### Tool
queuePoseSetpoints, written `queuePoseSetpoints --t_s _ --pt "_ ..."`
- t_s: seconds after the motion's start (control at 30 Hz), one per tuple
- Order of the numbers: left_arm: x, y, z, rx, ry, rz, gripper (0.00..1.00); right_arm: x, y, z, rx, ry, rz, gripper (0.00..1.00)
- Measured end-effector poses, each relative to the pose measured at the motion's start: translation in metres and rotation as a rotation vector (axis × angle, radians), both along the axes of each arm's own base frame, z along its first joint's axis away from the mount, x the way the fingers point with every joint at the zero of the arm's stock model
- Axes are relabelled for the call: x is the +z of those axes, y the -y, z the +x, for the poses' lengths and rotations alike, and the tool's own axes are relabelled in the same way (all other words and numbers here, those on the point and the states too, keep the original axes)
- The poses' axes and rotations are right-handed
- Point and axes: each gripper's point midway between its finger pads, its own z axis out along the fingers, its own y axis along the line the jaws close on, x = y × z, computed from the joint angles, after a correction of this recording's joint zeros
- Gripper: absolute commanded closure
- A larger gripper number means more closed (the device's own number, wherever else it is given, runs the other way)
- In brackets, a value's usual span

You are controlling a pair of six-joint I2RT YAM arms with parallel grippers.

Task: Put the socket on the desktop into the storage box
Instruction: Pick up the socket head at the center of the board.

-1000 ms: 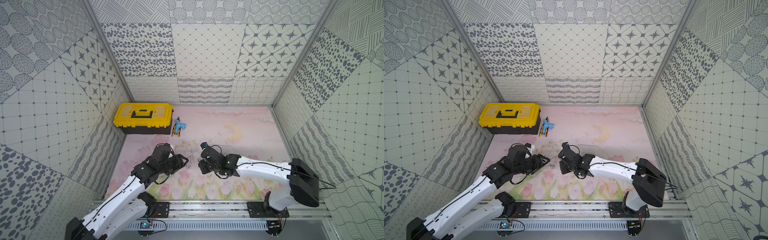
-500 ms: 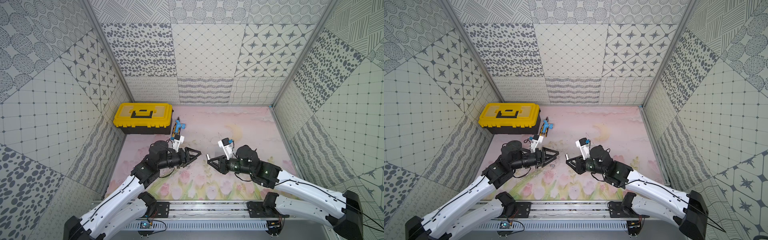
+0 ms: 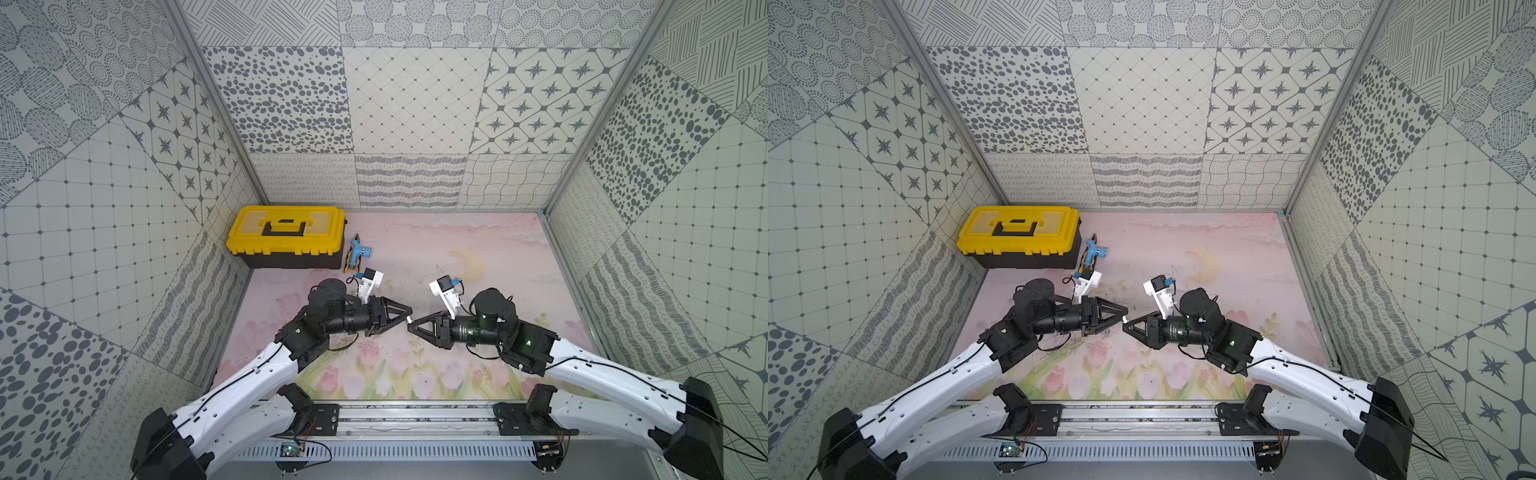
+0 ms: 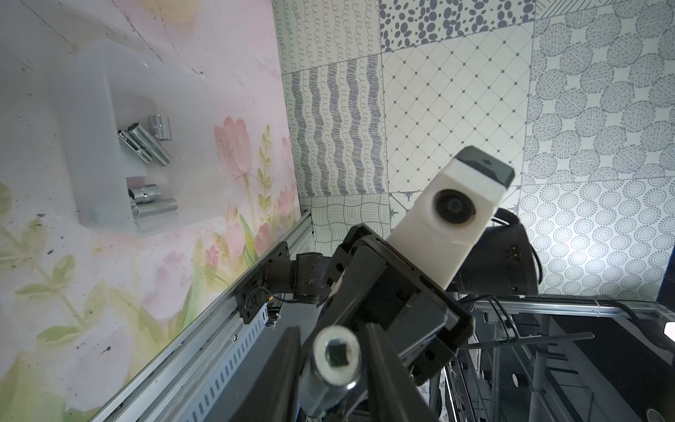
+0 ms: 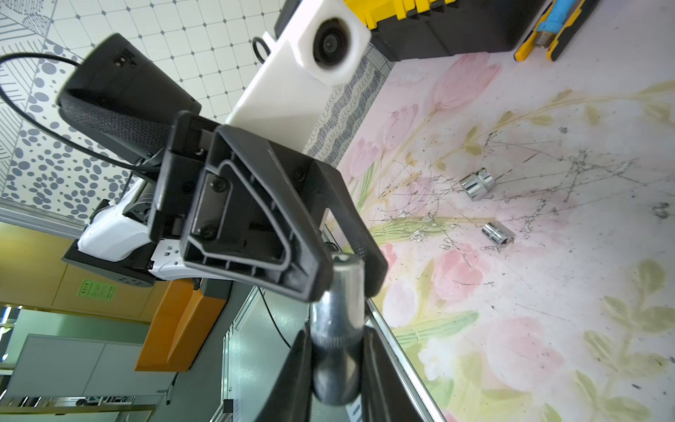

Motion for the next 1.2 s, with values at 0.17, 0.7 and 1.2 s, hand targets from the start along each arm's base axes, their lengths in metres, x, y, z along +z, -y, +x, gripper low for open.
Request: queuePoseSetpoints --t_s 0.17,0.7,1.2 --pt "-0.007 0.003 0.003 -0.006 -0.003 0.006 0.98 -0.006 0.001 0.001 -0.008 -0.042 0.004 1.00" --pt "-0.014 0.005 0.004 0.003 -0.026 -0.057 1.00 -0.014 0.014 0.010 -0.010 -0.138 0.150 0.55" --pt "-0.003 0.005 0.006 0.012 0.006 -0.099 0.72 -0.002 0.011 0.003 0.035 -0.137 0.190 1.00"
